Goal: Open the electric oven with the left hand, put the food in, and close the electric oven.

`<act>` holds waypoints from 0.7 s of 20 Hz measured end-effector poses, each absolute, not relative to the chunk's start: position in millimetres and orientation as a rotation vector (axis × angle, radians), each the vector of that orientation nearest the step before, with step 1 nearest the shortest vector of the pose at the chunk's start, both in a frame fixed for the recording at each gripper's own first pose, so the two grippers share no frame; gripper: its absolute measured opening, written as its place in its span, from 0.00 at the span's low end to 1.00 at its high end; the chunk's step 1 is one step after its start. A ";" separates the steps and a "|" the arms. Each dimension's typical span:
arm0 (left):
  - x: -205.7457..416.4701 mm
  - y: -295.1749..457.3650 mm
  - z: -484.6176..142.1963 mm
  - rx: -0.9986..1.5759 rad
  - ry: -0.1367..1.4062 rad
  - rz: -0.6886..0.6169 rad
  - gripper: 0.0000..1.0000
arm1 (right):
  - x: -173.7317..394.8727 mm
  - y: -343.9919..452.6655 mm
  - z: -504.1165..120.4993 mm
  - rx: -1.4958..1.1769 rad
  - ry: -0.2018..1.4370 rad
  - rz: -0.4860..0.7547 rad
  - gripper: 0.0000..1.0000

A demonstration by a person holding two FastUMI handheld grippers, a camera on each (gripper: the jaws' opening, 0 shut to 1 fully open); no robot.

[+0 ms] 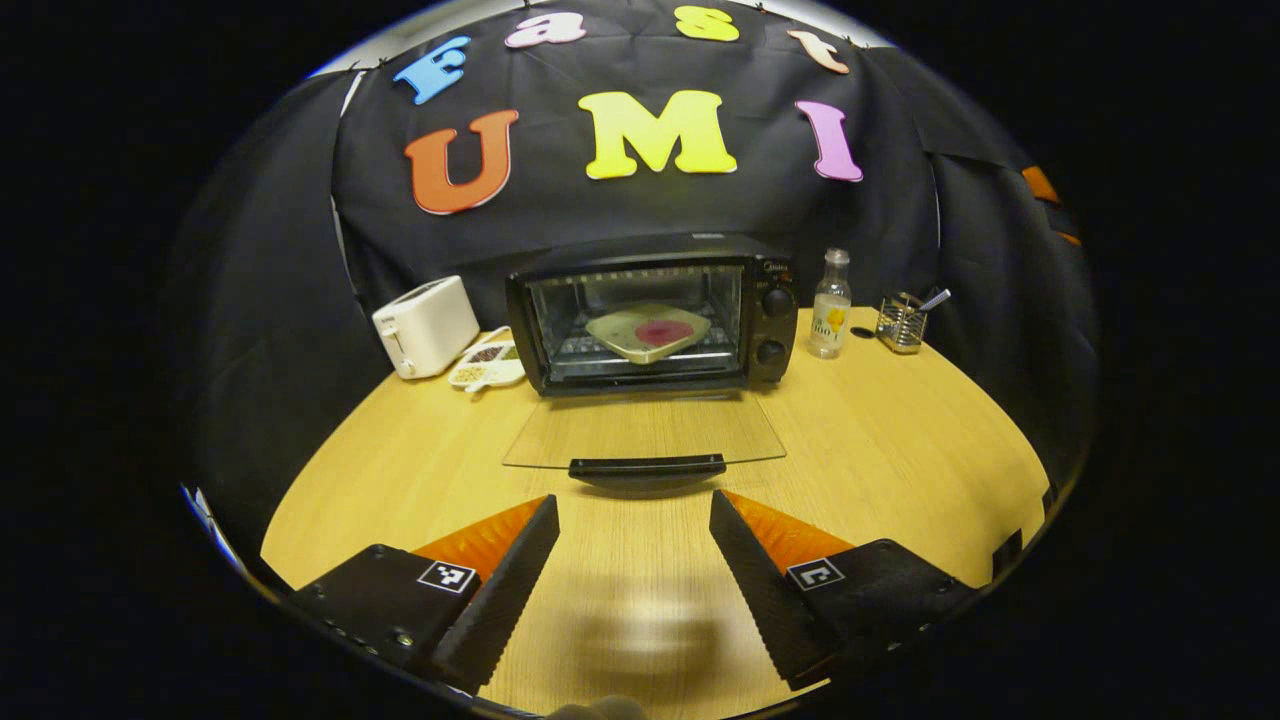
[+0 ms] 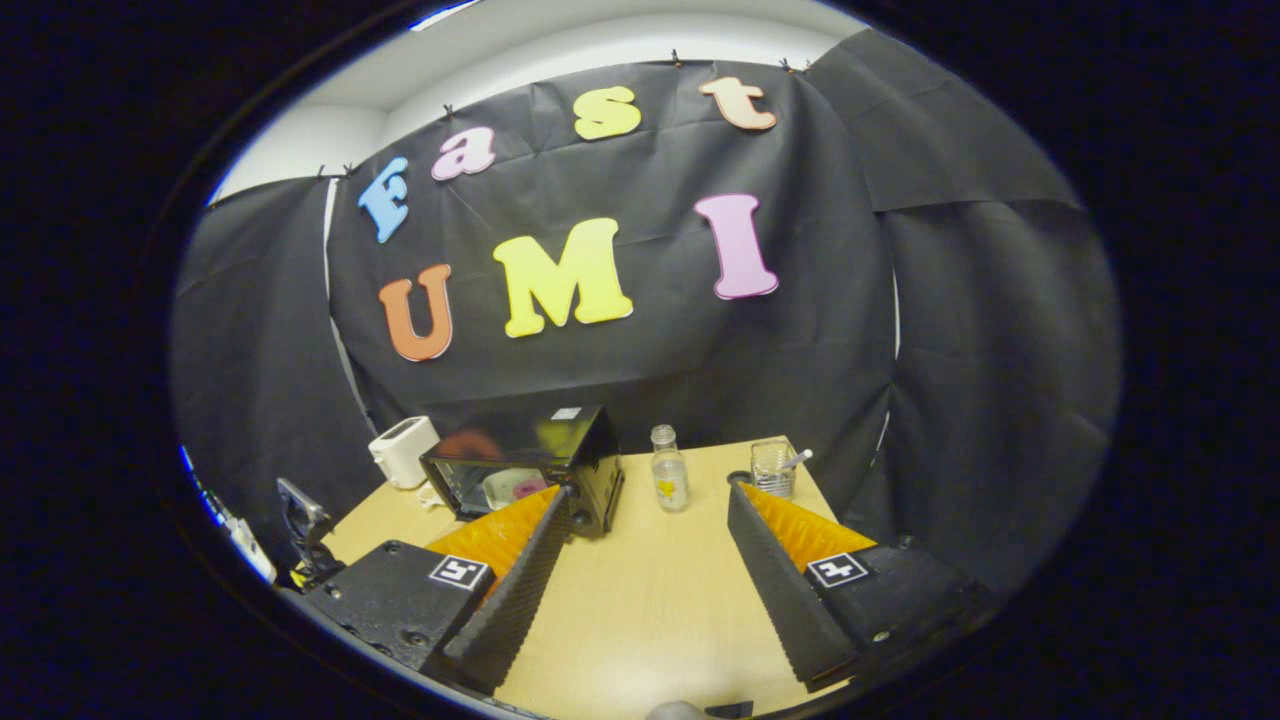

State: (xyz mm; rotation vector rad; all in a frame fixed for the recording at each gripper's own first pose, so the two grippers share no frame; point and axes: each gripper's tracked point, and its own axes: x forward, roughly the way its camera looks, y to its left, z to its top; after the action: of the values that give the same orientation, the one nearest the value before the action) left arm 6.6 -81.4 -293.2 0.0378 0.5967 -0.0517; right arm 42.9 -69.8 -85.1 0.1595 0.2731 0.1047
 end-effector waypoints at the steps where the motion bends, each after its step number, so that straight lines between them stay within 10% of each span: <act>1: 16.5 -80.3 -305.9 0.046 0.610 -0.067 0.97 | 41.2 -66.8 -82.3 0.148 0.280 0.083 1.00; 14: 67.8 -78.1 -388.3 0.068 0.707 -0.150 0.97 | 10.9 -31.4 -78.4 0.099 0.328 -0.098 1.00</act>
State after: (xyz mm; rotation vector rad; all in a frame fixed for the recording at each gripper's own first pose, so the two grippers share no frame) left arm 67.8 -78.1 -388.3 0.0685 0.7069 -0.1497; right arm 10.9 -31.4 -78.4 0.0994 0.3279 -0.0982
